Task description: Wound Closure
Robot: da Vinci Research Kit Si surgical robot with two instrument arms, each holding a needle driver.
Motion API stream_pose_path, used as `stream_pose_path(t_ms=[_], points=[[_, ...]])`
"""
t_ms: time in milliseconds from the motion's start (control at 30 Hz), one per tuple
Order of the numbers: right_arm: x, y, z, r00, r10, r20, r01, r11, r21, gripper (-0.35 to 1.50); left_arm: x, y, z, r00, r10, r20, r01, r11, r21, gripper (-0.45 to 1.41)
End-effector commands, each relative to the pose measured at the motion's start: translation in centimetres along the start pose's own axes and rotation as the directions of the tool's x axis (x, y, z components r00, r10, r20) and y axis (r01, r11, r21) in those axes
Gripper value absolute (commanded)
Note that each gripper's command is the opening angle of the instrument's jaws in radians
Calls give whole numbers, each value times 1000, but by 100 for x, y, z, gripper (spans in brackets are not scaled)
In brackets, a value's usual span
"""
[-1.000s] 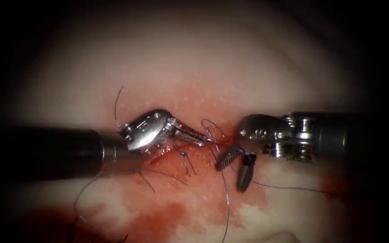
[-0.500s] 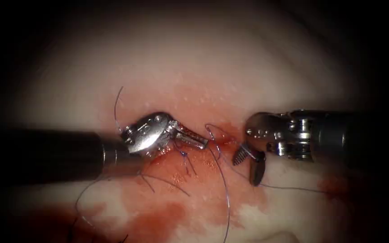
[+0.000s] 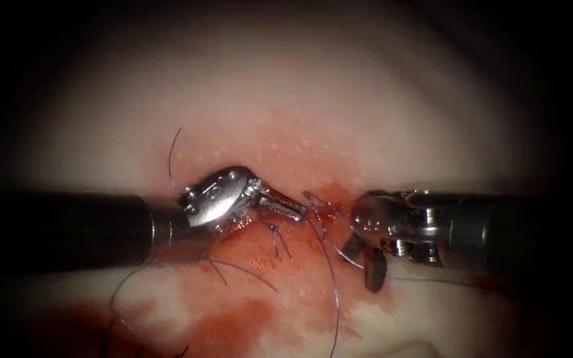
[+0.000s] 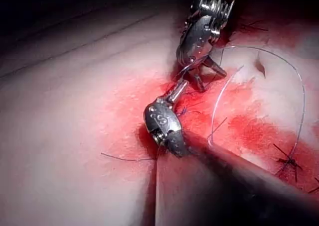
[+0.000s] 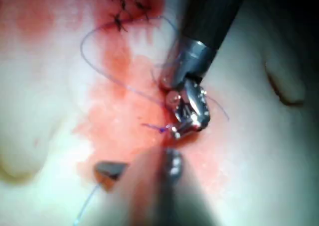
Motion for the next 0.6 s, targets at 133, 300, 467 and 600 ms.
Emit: stream_pose_path(t_ms=[133, 300, 467, 600], points=[[7, 8, 4, 999, 27, -25, -26, 999, 34, -13, -7, -2, 4, 1000, -2, 6, 2, 1000, -5, -45], [11, 17, -6, 994, 47, -94, -42, 998, 54, -35, -7, 0, 5, 1000, -2, 6, 2, 1000, -6, -45], [17, 23, -37, 978, 86, -191, -84, 996, 14, -35, -8, 5, 10, 1000, -2, 12, 2, 1000, -7, -45], [14, 24, -83, 935, 113, -337, -130, 991, -27, -35, -11, 19, 13, 1000, -2, 30, 3, 1000, -14, -45]])
